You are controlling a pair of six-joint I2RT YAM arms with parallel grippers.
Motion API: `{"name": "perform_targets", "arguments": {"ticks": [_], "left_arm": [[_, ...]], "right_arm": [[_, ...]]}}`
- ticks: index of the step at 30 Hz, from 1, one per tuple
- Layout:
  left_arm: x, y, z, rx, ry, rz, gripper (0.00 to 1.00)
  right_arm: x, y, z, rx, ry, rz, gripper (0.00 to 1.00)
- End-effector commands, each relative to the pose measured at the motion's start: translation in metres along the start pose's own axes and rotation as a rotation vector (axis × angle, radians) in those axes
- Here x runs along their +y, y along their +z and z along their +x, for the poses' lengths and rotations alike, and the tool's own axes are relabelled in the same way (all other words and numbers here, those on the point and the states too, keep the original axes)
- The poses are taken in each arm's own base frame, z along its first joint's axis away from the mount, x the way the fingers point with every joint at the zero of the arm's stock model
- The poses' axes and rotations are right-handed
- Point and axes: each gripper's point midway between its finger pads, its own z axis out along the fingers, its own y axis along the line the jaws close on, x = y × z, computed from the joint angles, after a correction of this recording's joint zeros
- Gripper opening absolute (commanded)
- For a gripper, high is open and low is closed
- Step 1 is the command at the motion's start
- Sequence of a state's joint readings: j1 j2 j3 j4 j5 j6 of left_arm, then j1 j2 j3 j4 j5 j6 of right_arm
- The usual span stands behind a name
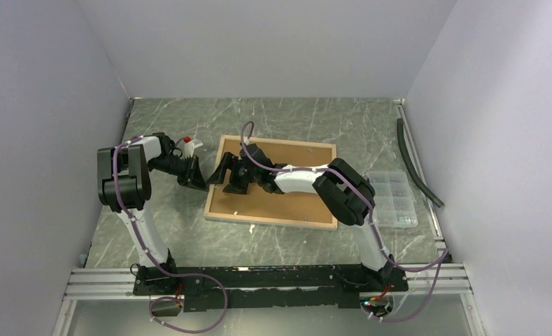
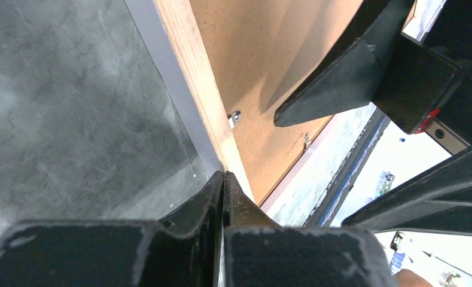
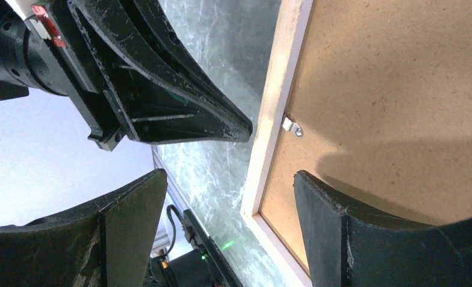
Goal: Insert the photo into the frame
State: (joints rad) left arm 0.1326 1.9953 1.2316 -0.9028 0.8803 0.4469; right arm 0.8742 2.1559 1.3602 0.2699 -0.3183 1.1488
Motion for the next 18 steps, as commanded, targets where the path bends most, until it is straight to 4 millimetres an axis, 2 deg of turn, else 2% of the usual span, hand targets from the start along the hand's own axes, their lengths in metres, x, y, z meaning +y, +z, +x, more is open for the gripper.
{"name": "perform_targets", "arguments": {"ticks": [1, 6, 12, 18], "left_arm": [[-0.013, -0.020, -0.018, -0.059, 0.063, -0.010, 0.08], [-0.015, -0.010, -0.008, -0.047, 0.010, 0.046, 0.09], [-0.015, -0.002, 0.000, -0.032, -0.021, 0.087, 0.11], [-0.005, 0.002, 0.004, -0.016, -0.022, 0.062, 0.12]], "right_arm": [[0.022, -0.016, -0.006, -0.051, -0.002, -0.026, 0.82], [0.016, -0.004, 0.005, -0.036, 0.032, -0.008, 0.82], [0.011, 0.009, 0.002, -0.056, 0.055, 0.011, 0.79], [0.006, 0.019, -0.003, -0.090, 0.068, 0.042, 0.78]]}}
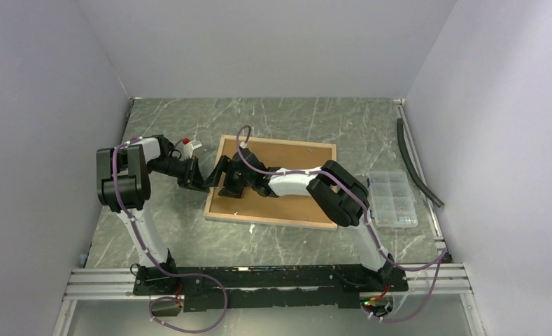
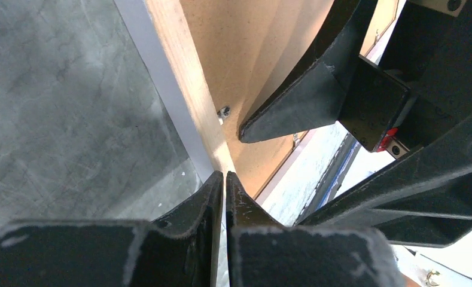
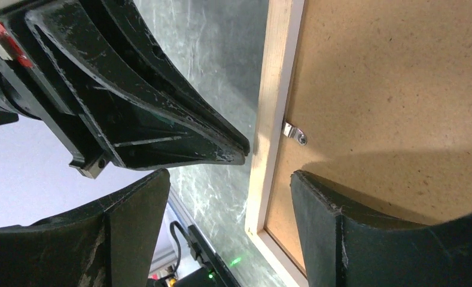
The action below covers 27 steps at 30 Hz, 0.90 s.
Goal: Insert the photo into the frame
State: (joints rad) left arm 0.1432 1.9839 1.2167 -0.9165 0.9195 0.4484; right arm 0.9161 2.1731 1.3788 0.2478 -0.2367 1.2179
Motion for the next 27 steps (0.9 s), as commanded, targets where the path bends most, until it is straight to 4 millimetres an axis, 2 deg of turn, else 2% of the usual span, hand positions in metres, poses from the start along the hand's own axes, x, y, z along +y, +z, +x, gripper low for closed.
{"name": "perform_targets", "arguments": {"ticks": [1, 11, 16, 20, 23, 25, 27], "left_arm": [[0.005, 0.005, 0.003, 0.004, -0.007, 0.021, 0.11], [0.007, 0.007, 0.006, 0.011, -0.009, 0.021, 0.09], [0.005, 0.004, 0.004, 0.011, -0.002, 0.018, 0.09], [0.000, -0.005, -0.003, 0.005, 0.029, -0.004, 0.10], [-0.003, -0.016, -0.008, -0.001, 0.074, -0.034, 0.11], [0.000, -0.022, -0.009, 0.000, 0.123, -0.084, 0.14], [0.010, -0.025, -0.006, 0.014, 0.176, -0.152, 0.16]], "right_arm": [[0.006, 0.010, -0.014, -0.064, 0.018, 0.002, 0.78], [0.003, 0.020, -0.020, -0.082, 0.019, -0.005, 0.76], [0.016, 0.008, -0.016, -0.063, 0.007, -0.057, 0.76], [0.037, -0.021, -0.020, -0.047, -0.026, -0.120, 0.83], [0.044, -0.055, -0.034, -0.046, -0.075, -0.109, 0.91], [0.030, -0.086, -0.053, -0.081, -0.107, -0.033, 0.97], [0.007, -0.125, -0.084, -0.169, -0.131, 0.064, 1.00]]}}
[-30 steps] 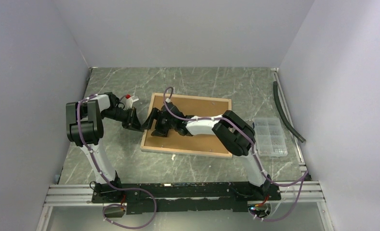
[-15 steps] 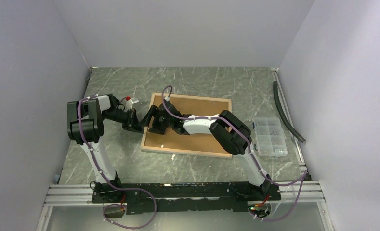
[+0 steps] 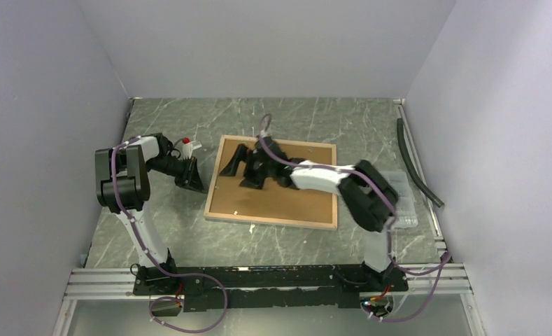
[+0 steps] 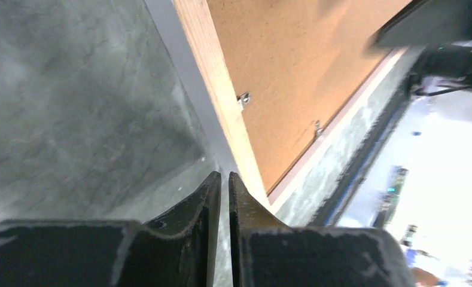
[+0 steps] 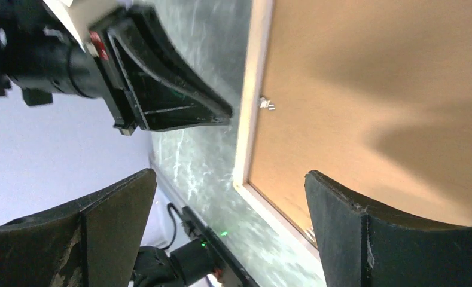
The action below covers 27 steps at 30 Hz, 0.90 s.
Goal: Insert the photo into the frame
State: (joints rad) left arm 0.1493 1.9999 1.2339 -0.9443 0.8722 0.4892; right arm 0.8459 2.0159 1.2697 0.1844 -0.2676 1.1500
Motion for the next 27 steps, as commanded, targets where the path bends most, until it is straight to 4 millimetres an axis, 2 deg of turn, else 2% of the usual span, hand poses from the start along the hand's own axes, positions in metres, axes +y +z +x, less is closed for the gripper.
{"name": "perform_targets", "arguments": {"ticks": [1, 2, 4, 7, 9, 12, 14, 17, 22, 25, 27], "left_arm": [[0.006, -0.022, -0.007, -0.005, 0.184, -0.155, 0.17], [0.011, -0.022, -0.003, 0.013, 0.204, -0.186, 0.17], [0.020, -0.020, 0.006, 0.052, 0.248, -0.247, 0.17], [0.022, -0.011, 0.018, 0.104, 0.309, -0.300, 0.17], [0.016, 0.000, 0.027, 0.145, 0.371, -0.303, 0.17], [0.000, 0.009, 0.035, 0.183, 0.442, -0.280, 0.18], [0.001, 0.015, 0.039, 0.223, 0.493, -0.328, 0.17], [0.001, 0.023, 0.046, 0.264, 0.525, -0.341, 0.16], [-0.009, 0.031, 0.059, 0.309, 0.556, -0.320, 0.16], [-0.022, 0.034, 0.066, 0.328, 0.597, -0.302, 0.16], [-0.029, 0.038, 0.073, 0.353, 0.617, -0.283, 0.17]], "right_arm": [[-0.004, -0.104, -0.078, -0.204, -0.116, 0.099, 1.00], [-0.027, -0.128, -0.099, -0.268, -0.112, 0.180, 1.00], [-0.064, -0.172, -0.128, -0.358, -0.102, 0.317, 1.00], [-0.124, -0.228, -0.160, -0.447, -0.034, 0.472, 1.00], [-0.162, -0.254, -0.177, -0.489, 0.034, 0.539, 1.00], [-0.200, -0.273, -0.195, -0.519, 0.093, 0.582, 1.00], [-0.218, -0.268, -0.201, -0.487, 0.124, 0.598, 1.00], [-0.232, -0.247, -0.205, -0.427, 0.151, 0.586, 1.00], [-0.243, -0.212, -0.214, -0.381, 0.235, 0.467, 1.00], [-0.234, -0.198, -0.228, -0.388, 0.241, 0.389, 1.00], [-0.223, -0.180, -0.236, -0.365, 0.240, 0.348, 1.00]]}}
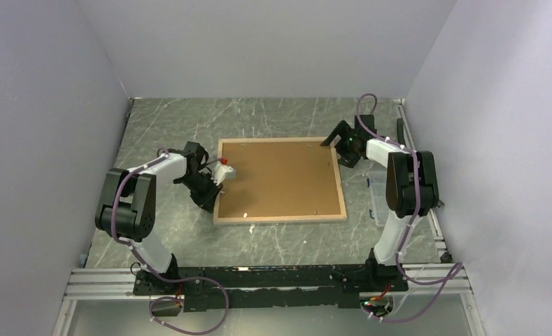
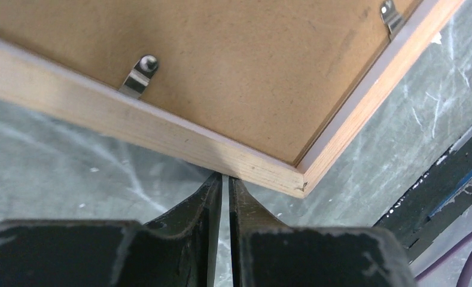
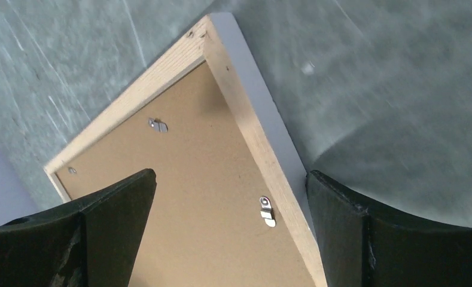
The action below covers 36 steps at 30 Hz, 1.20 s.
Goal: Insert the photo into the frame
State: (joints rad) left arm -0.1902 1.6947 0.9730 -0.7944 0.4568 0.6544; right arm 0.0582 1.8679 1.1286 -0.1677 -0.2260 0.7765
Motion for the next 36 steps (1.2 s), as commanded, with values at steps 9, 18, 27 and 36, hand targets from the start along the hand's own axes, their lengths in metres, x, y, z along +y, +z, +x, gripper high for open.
{"name": "perform_targets", "arguments": {"ticks": [9, 18, 27, 36], "left_arm": [[-0.072, 0.032, -0.014, 0.087, 0.192, 0.165, 0.19], [-0.087, -0.011, -0.020, 0.079, 0.245, 0.176, 0.37], [0.069, -0.115, -0.098, -0.232, -0.074, -0.217, 0.41], [0.205, -0.105, -0.116, -0.365, -0.446, -0.315, 0.38]], "right_arm": [[0.137, 0.072, 0.036, 0.167, -0.139, -0.147, 1.00], [0.126, -0.008, -0.040, -0.141, -0.175, -0.045, 1.00], [0.105, -0.072, -0.001, -0.125, -0.220, -0.044, 1.00], [0.057, -0.117, 0.160, 0.164, -0.221, -0.168, 1.00]]}}
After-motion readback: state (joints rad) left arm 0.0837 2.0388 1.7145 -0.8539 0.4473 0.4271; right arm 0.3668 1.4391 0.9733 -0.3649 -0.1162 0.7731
